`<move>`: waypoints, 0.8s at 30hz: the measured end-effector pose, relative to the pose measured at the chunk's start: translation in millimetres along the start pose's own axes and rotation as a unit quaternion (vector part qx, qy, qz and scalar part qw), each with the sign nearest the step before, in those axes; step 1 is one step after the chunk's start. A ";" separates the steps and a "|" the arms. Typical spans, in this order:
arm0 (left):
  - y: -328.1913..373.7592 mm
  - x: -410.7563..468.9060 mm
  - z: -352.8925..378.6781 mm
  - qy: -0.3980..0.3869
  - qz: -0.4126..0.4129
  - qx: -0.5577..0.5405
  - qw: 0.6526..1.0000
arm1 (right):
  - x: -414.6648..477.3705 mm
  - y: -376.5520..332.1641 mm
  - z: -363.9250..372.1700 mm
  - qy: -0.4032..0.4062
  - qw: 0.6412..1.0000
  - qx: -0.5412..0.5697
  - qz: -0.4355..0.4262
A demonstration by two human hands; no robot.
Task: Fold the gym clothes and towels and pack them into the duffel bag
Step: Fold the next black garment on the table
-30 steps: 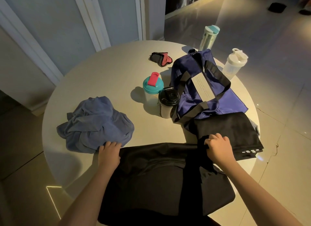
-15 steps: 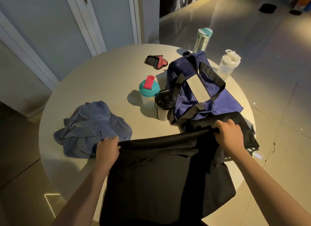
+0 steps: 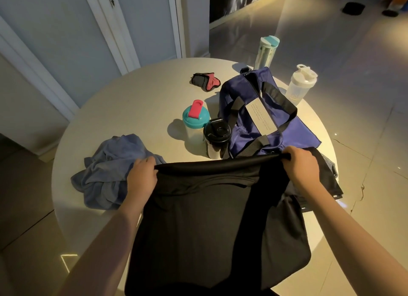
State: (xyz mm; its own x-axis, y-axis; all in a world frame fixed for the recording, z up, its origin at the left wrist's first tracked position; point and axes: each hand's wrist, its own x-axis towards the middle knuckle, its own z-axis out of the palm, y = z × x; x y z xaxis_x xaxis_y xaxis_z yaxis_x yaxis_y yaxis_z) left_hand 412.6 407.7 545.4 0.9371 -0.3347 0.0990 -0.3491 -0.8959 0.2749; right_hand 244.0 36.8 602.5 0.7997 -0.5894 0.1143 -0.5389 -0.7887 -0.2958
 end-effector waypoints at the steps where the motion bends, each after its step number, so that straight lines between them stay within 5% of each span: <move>1: -2.6 -0.3 0.4 0.005 0.002 -0.009 1.000 | -2.2 0.9 -0.1 0.002 1.000 0.019 -0.010; 15: -4.2 -101.1 -11.2 0.045 0.064 0.000 0.997 | -99.1 42.6 23.6 0.010 0.992 0.077 -0.104; 24: -17.5 -140.9 6.2 -0.105 0.171 0.118 0.972 | -133.1 66.5 43.0 -0.053 0.990 -0.023 -0.132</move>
State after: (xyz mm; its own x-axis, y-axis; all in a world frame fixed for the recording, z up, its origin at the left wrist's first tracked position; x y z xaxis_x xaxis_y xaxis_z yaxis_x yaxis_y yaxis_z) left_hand 286.7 468.8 520.7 0.7531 -0.6554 -0.0574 -0.6549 -0.7551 0.0300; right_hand 113.1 70.3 526.9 0.9361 -0.3422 0.0809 -0.3172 -0.9211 -0.2258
